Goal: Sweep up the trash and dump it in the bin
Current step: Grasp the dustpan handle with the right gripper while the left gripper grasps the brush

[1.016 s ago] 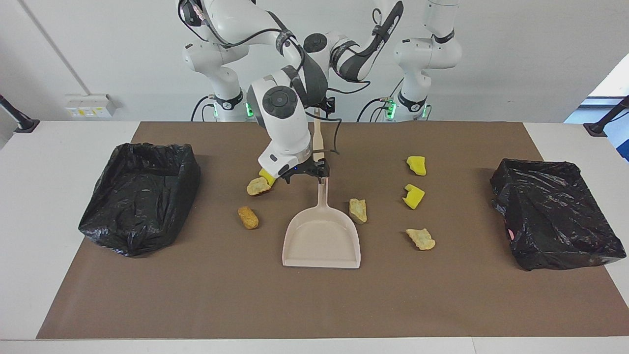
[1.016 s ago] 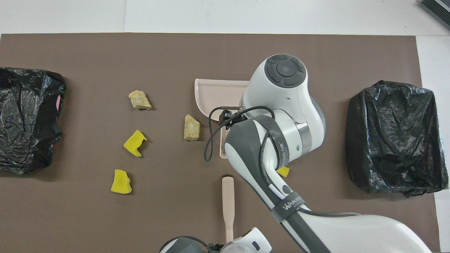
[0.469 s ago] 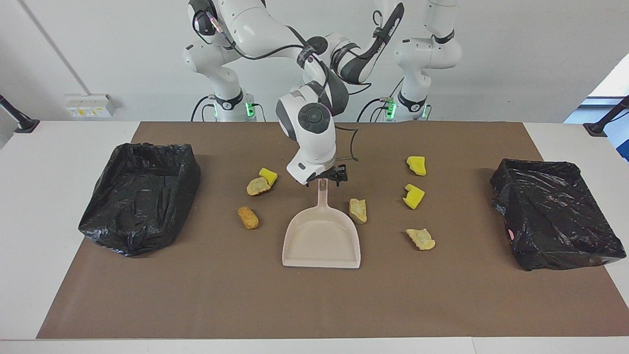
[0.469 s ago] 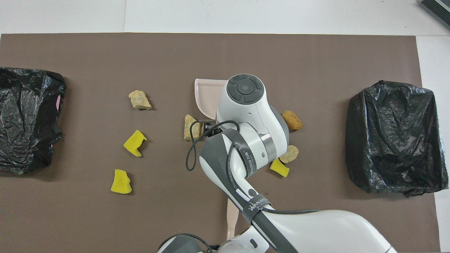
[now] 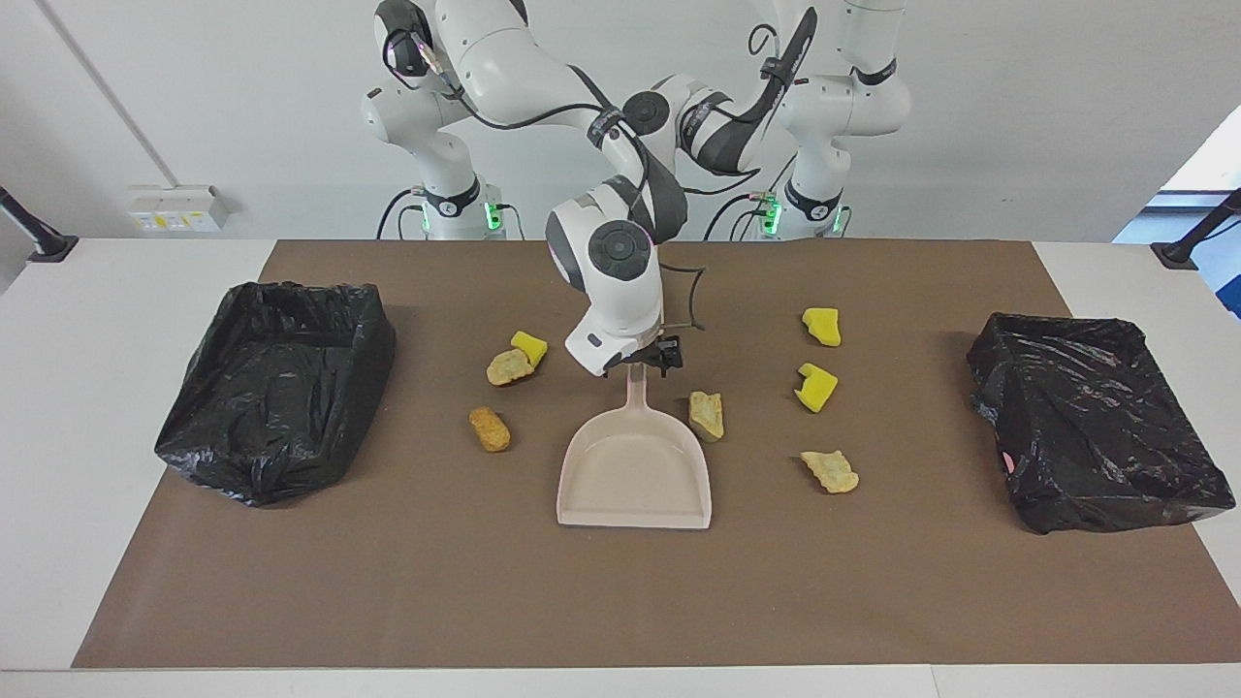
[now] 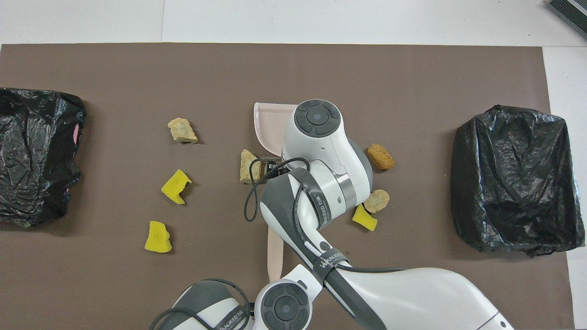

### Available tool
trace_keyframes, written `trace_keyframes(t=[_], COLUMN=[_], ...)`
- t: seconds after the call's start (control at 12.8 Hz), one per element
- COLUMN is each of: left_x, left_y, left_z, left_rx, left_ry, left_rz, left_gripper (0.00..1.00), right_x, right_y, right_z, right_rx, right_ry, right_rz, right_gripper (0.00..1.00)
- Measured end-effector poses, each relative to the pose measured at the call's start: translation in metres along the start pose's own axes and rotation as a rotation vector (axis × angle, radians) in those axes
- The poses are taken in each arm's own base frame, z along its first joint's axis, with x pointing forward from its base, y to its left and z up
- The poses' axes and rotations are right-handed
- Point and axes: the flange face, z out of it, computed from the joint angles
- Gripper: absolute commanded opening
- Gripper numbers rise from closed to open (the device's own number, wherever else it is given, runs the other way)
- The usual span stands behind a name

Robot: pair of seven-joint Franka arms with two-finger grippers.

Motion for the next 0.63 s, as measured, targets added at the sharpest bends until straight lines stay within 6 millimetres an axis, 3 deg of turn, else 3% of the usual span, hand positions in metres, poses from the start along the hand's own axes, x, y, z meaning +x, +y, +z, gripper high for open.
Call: trace_keyframes(t=[0.16,0.23,0.31,0.63], left_x=[0.011,0.017,0.024,0.056], left_y=[-0.012,-0.018,-0.024,-0.056], left_z=[-0.009,-0.012,-0.015,-0.027], left_rx=[-0.013,-0.021,-0.029,-0.077], left_ry=[0.013,0.016,0.017,0.039], left_rz=[-0.006,-0.006,0.000,0.059], left_gripper=[0.00,0.00,0.00,0.00], right_x=[-0.001,-0.001,-0.001,-0.001], right_y=[0.001,0.000,-0.001,-0.003], right_z=[0.003,0.004,0.004,0.003], right_rx=[-0.003,-0.001,-0.001,-0.003], right_ry=[-0.004,-0.001,0.001,0.006], right_rz=[0.001,0.000,-0.002,-0.005], right_gripper=[0.48,0.10,0.00,0.00])
